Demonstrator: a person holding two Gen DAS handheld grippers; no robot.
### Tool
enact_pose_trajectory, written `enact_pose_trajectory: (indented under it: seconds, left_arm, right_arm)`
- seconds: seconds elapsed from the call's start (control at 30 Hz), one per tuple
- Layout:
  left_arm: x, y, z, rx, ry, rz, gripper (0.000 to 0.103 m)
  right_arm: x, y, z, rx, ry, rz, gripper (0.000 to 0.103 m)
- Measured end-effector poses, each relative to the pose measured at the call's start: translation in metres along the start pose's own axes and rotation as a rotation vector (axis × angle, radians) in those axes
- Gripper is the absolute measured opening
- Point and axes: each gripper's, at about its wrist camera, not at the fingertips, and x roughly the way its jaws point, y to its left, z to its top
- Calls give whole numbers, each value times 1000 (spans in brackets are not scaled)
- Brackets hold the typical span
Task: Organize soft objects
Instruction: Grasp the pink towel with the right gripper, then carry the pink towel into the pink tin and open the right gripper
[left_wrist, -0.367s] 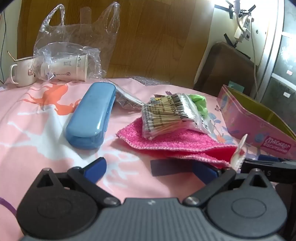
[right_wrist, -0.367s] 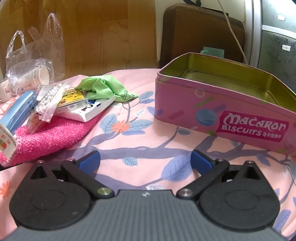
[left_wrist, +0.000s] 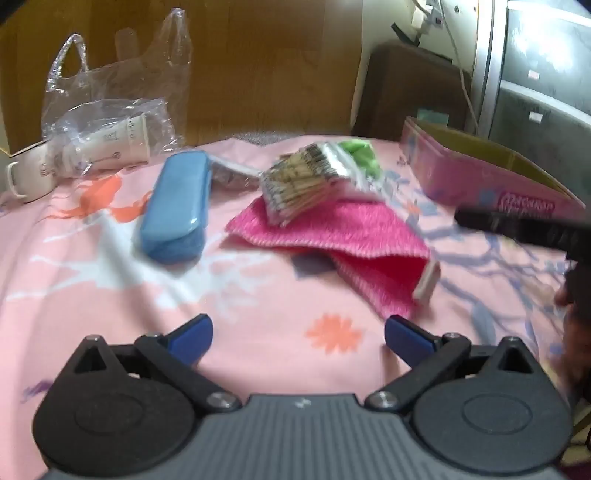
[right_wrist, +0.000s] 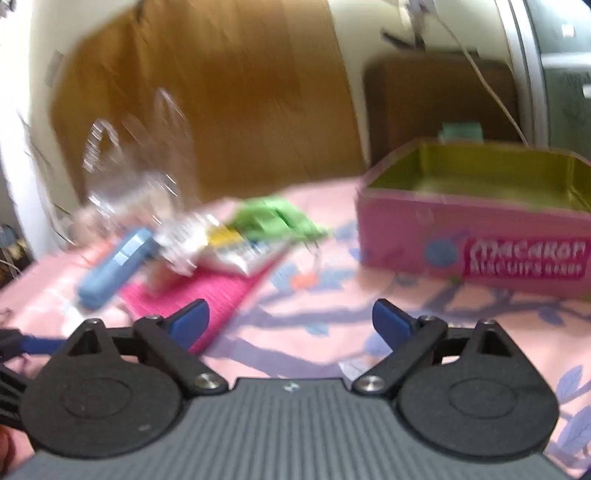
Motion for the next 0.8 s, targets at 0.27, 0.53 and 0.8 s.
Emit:
enact_pose_trajectory:
  seconds: [0.27, 0.53, 0.8]
  left_arm:
    - [-23, 24, 38, -138, -68, -107, 95]
    - [11, -8, 57, -177, 69, -264, 67]
    - [16, -60, 75, -93, 68, -415, 29]
  right_arm:
    - [59, 52, 10, -192, 188, 202, 59]
    - [21, 37, -2, -213, 175, 286, 14]
    - [-32, 29, -3, -220, 15, 279, 14]
